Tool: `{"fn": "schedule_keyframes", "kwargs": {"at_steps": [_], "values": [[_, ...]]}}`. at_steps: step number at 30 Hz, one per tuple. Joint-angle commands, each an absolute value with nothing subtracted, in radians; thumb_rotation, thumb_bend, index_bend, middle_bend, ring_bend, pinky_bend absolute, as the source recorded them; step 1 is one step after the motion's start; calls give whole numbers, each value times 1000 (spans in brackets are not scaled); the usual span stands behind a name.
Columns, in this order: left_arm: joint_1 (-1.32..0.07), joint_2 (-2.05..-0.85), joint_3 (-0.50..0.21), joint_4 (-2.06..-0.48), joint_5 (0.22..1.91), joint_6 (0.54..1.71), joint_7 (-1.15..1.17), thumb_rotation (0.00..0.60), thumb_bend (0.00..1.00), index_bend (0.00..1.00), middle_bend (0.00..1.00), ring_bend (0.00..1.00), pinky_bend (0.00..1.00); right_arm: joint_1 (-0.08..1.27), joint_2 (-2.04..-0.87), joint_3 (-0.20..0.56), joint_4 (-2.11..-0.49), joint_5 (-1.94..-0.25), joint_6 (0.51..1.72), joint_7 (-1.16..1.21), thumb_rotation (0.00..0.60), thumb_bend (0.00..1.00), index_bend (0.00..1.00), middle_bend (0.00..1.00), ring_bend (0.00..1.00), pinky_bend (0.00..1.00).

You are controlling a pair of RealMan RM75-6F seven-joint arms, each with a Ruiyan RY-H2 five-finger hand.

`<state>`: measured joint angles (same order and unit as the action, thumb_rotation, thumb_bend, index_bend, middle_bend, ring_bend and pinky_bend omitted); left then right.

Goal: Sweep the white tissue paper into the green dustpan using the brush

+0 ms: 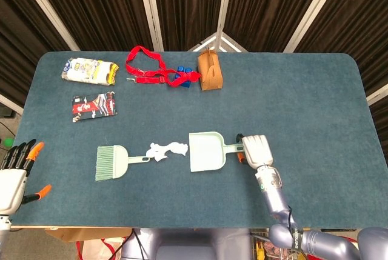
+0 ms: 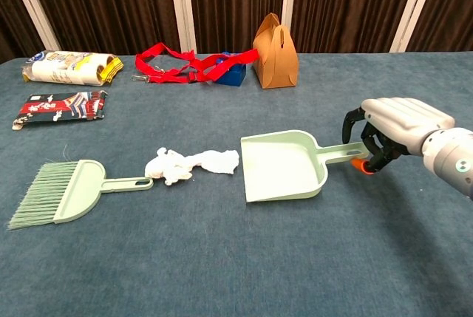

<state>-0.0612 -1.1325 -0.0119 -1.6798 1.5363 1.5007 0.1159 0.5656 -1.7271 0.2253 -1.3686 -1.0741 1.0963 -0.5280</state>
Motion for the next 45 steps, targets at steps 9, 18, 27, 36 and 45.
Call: {"fn": "schedule_keyframes", "kwargs": {"at_steps": [9, 18, 27, 36, 45], "values": [[-69, -1125, -9, -1707, 1527, 1480, 136, 600, 0, 0, 0, 0, 31, 587, -1722, 223, -1357, -1090, 1099, -527, 600, 442, 580, 804, 781, 802], [-142, -1102, -54, -1816, 1459, 1387, 292, 600, 81, 16, 6, 41, 126, 567, -1656, 184, -1427, -1136, 1125, -532, 600, 445, 593, 804, 781, 802], [-289, -1230, -153, -1817, 1286, 1271, 588, 600, 212, 270, 431, 499, 532, 570, -1638, 178, -1457, -1138, 1128, -543, 600, 447, 593, 804, 781, 802], [-432, -1439, -197, -1726, 1101, 1189, 795, 600, 330, 396, 847, 880, 906, 569, -1629, 169, -1463, -1133, 1131, -551, 600, 447, 593, 804, 781, 802], [-526, -1601, -229, -1702, 906, 1206, 928, 600, 348, 459, 997, 1000, 1000, 572, -1627, 168, -1455, -1131, 1133, -554, 600, 449, 593, 804, 781, 802]]}}
